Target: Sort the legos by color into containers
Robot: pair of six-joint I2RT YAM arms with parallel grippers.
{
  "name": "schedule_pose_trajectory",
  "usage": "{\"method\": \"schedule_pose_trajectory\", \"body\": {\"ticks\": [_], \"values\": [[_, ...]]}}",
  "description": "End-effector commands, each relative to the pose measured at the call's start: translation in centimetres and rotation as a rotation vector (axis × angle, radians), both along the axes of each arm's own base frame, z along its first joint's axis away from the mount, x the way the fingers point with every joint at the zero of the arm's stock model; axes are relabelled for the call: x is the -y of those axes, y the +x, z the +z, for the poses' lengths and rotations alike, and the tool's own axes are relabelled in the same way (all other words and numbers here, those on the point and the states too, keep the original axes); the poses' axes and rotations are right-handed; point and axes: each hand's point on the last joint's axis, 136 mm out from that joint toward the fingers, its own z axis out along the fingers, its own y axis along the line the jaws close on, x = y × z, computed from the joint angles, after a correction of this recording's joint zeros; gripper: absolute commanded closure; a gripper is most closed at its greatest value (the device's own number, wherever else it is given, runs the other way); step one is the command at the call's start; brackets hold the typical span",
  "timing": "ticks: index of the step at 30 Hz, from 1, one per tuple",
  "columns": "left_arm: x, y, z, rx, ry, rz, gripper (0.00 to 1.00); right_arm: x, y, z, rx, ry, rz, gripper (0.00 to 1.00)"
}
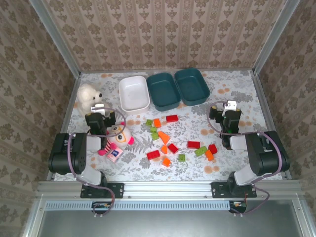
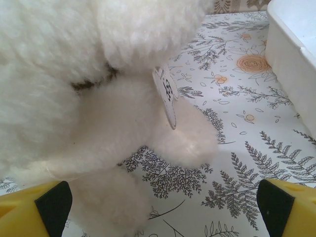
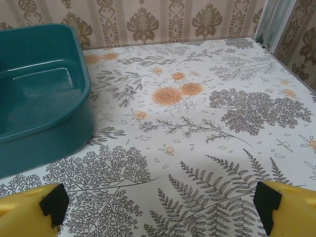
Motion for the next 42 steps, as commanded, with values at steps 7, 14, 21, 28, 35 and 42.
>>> {"method": "schedule_pose_trajectory", "body": {"ticks": [7,14,21,28,35,42], "values": [[0.1,0.5,1.2,0.043,0.018,-0.003,0.00,-0.3,0.1,-0.2,-0.008,-0.001,0.024,0.00],[0.1,0.5,1.1,0.041,0.017,-0.004,0.00,-0.3,0.1,-0.1,-0.007,-0.001,0.023,0.00],[0.0,0.5,1.2,0.043,0.018,-0.003,0.00,-0.3,0.1,-0.2,-0.009,-0.001,0.023,0.00],[0.0,-2.1,6.5,0.154,0.137,0.114,0.00,0.5,-0.8,4.8,-0.012,-0.033,-0.058,0.00],[-0.2,-5.1,14.1,0.254,0.122,0.170,0.00,-0.7,-1.6,17.4,0.145,0.018,-0.101,0.00],[2.5,-6.6,20.2,0.126,-0.275,0.156,0.00,-3.2,-6.0,17.2,-0.304,0.555,-0.195,0.00]]}}
